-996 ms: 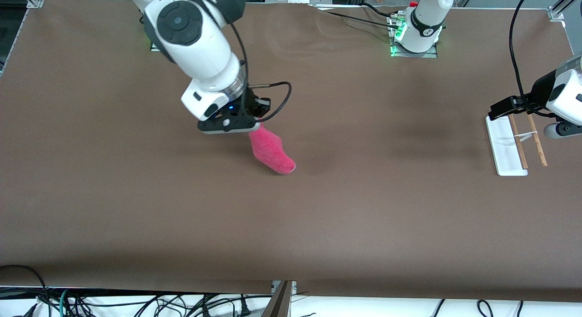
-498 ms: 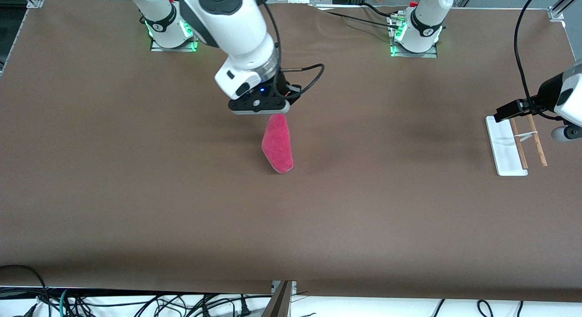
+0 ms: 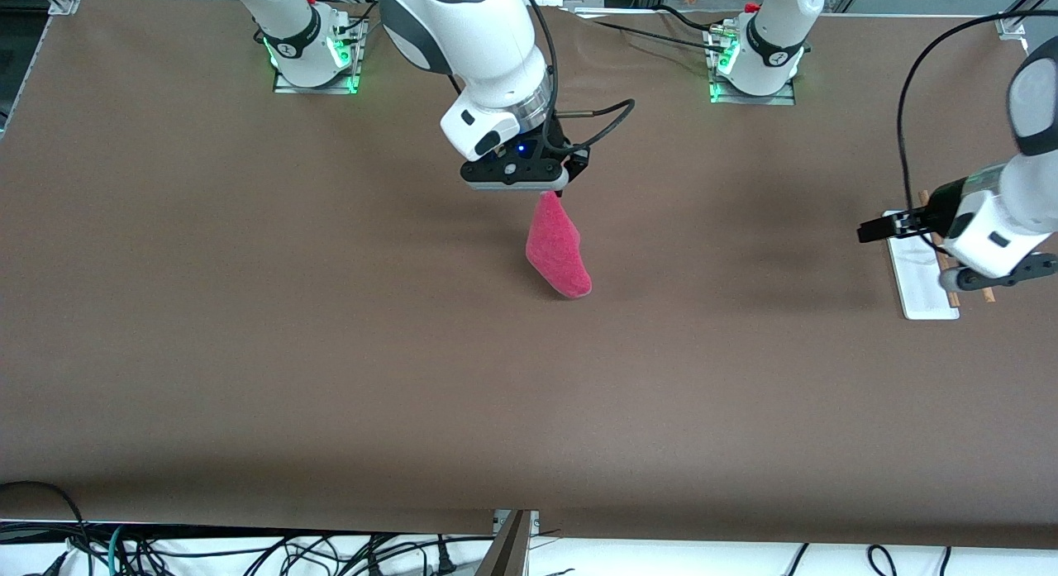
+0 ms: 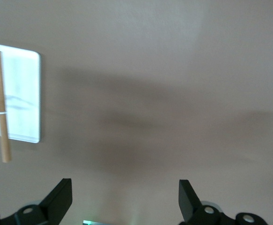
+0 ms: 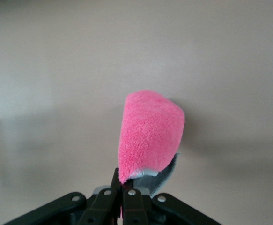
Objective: Pass towel and hang on rack
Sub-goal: 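Hold the towel up with the right gripper while the left gripper approaches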
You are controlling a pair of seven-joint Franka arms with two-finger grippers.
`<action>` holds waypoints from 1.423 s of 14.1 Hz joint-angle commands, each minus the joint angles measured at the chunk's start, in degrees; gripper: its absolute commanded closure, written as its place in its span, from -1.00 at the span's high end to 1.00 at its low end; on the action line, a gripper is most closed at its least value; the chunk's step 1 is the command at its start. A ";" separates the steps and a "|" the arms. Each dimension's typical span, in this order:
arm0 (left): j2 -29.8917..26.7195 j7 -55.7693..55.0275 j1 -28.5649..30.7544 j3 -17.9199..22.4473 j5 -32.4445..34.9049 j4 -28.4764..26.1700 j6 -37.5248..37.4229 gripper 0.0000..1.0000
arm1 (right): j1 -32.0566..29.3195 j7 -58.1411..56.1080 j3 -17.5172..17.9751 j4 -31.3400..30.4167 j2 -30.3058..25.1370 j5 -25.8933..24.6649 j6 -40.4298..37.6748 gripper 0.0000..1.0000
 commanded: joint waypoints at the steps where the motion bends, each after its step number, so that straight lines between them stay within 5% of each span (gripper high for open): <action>1: -0.98 10.53 0.48 0.23 -4.29 -4.18 3.83 1.00 | 1.50 2.33 -0.29 -0.08 0.45 -1.00 2.13 -1.00; 12: -1.24 56.14 0.23 -3.10 -31.09 -23.60 29.14 1.00 | 2.20 4.01 -0.29 1.68 0.36 -0.92 4.59 -1.00; 16: 3.49 70.76 -1.18 -7.93 -38.56 -24.15 37.59 1.00 | 2.03 3.83 -0.47 2.91 0.01 -0.83 4.33 -1.00; 20: 8.33 91.90 -5.39 -8.82 -54.89 -23.45 42.96 1.00 | 2.03 3.83 -0.38 2.91 -0.34 -0.56 3.63 -1.00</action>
